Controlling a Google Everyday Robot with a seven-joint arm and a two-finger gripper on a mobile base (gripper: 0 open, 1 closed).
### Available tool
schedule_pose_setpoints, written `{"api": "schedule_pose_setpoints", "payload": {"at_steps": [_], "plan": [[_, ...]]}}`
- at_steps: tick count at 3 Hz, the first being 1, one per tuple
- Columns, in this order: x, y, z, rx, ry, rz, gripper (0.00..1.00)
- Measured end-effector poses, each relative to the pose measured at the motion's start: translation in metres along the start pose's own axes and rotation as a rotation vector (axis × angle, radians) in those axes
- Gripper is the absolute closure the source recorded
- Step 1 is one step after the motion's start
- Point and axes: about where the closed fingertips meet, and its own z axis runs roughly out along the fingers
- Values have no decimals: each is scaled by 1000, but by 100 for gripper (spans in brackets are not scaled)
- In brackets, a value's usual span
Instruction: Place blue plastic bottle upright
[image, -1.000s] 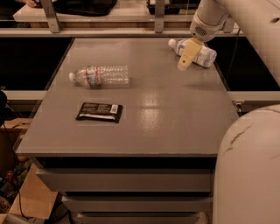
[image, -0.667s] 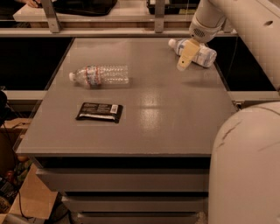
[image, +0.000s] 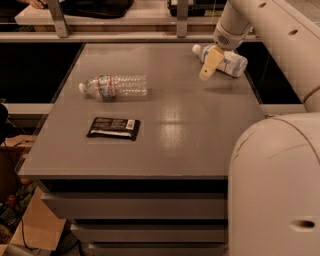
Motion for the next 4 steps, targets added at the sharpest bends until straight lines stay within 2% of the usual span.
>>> {"api": "schedule_pose_setpoints", "payload": {"at_steps": [4], "plan": [[-1,-2,34,-72,-12,10,0]]}}
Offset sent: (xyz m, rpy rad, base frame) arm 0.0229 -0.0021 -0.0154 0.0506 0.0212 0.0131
